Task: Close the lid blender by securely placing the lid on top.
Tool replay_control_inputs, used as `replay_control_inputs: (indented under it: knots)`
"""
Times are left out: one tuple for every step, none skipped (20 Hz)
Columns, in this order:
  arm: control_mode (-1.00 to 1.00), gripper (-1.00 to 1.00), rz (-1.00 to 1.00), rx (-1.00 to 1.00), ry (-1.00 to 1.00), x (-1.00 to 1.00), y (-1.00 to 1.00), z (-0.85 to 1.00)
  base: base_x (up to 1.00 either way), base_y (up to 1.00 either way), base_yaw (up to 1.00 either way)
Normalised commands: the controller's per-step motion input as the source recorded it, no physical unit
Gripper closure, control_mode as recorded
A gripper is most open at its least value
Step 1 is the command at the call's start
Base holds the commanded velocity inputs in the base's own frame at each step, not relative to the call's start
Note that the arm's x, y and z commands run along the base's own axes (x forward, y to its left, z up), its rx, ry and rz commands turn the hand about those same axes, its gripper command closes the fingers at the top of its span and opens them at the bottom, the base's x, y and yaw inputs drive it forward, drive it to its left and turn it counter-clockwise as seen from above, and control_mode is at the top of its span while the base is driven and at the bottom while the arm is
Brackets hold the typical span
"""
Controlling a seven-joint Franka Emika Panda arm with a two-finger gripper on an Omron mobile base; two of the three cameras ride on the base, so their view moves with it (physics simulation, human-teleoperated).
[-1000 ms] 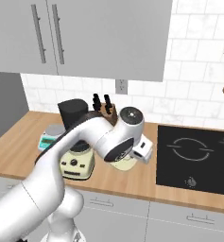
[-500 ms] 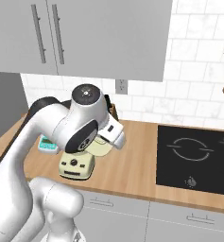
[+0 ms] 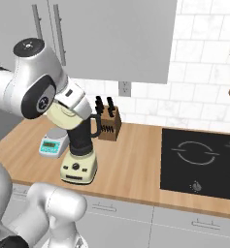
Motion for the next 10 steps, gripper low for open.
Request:
replay_control_inputs:
  knots:
    - [-1.00, 1.00, -0.12, 0.00, 0.05, 0.53, 0.66, 0.53, 0.00, 0.00, 0.00]
    - [-1.00, 1.00, -0.13, 0.00, 0.02, 0.59, 0.61, 0.29, 0.00, 0.00, 0.00]
    - [-1.00, 1.00, -0.13, 0.00, 0.01, 0.70, 0.40, 0.00, 0.00, 0.00, 0.00]
    - [-1.00, 1.00, -0.12, 0.00, 0.02, 0.75, 0.24, -0.10, 0.00, 0.00, 0.00]
    - [-1.00, 1.00, -0.11, 0.00, 0.00, 0.73, 0.21, -0.24, 0.00, 0.00, 0.00]
    - [-1.00, 1.00, -0.09, 0.00, 0.01, 0.74, 0.16, -0.43, 0.00, 0.00, 0.00]
    - [-1.00, 1.00, -0.07, 0.00, 0.02, 0.70, 0.11, -0.61, 0.00, 0.00, 0.00]
    - [-1.00, 1.00, -0.05, 0.00, 0.00, 0.56, 0.00, -0.63, 0.00, 0.00, 0.00]
    - [-1.00, 1.00, -0.01, 0.09, 0.00, 0.50, 0.00, -0.63, 0.00, 0.00, 0.00]
    - [-1.00, 1.00, 0.00, 0.11, 0.00, 0.49, 0.00, -0.54, 0.00, 0.00, 0.00]
